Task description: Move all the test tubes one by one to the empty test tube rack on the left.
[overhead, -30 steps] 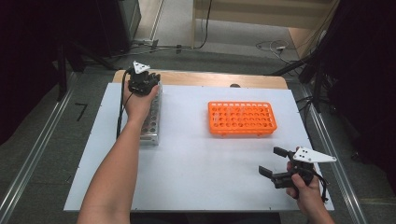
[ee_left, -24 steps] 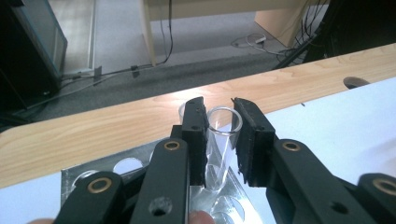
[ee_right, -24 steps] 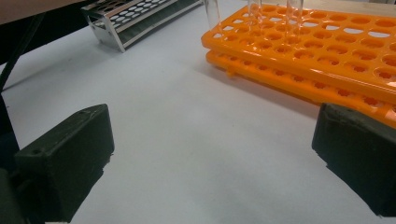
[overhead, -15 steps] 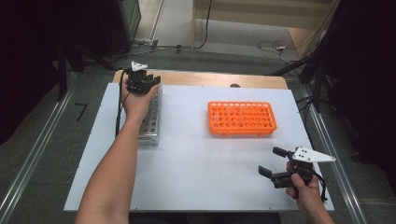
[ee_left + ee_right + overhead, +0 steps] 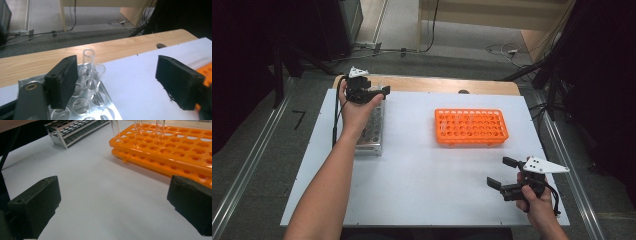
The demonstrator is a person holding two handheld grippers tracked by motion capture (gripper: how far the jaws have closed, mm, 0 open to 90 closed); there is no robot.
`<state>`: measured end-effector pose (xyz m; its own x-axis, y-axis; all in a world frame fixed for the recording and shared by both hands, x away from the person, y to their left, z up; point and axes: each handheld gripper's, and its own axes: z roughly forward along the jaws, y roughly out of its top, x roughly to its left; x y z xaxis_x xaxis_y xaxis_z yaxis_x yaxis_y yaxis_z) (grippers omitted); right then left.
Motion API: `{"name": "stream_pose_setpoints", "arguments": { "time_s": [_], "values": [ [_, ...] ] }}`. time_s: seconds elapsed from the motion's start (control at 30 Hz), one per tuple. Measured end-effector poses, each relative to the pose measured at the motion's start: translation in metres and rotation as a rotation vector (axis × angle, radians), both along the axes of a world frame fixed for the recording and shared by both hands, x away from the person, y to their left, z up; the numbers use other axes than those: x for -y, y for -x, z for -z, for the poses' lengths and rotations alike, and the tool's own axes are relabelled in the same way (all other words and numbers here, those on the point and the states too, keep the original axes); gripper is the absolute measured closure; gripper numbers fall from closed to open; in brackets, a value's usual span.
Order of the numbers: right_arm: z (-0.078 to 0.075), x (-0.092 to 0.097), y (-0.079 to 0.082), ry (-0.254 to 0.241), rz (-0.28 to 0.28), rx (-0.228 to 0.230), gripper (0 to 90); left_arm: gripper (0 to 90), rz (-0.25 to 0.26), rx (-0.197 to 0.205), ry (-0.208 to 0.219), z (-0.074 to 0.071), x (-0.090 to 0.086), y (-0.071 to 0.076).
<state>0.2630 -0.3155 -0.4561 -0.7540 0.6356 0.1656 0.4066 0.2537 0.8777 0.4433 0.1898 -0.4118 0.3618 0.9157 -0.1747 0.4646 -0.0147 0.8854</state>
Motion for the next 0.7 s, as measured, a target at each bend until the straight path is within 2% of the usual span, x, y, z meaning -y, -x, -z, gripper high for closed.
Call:
{"name": "stream_pose_setpoints", "arguments": {
  "time_s": [0.17, 0.23, 0.37, 0.5, 0.7],
  "values": [
    [-0.002, -0.001, -0.001, -0.002, 0.006, 0.004, 0.0, 10.0, 0.036, 0.004, 0.017, -0.001, 0.006, 0.011],
    [-0.003, -0.001, -0.002, -0.004, 0.005, 0.005, 0.0, 5.1, 0.054, 0.003, 0.011, -0.001, 0.009, 0.016],
    [-0.003, -0.003, -0.004, -0.002, 0.008, 0.006, 0.0, 1.2, 0.081, 0.005, -0.002, -0.001, 0.016, 0.028],
    [-0.005, -0.007, -0.007, 0.000, 0.006, 0.008, 0.0, 0.0, 0.110, 0.012, 0.027, -0.002, 0.020, 0.041],
    [-0.008, -0.014, -0.011, 0.012, 0.005, 0.018, 0.0, 0.0, 0.136, 0.022, 0.031, -0.004, 0.026, 0.061]
  ]
}}
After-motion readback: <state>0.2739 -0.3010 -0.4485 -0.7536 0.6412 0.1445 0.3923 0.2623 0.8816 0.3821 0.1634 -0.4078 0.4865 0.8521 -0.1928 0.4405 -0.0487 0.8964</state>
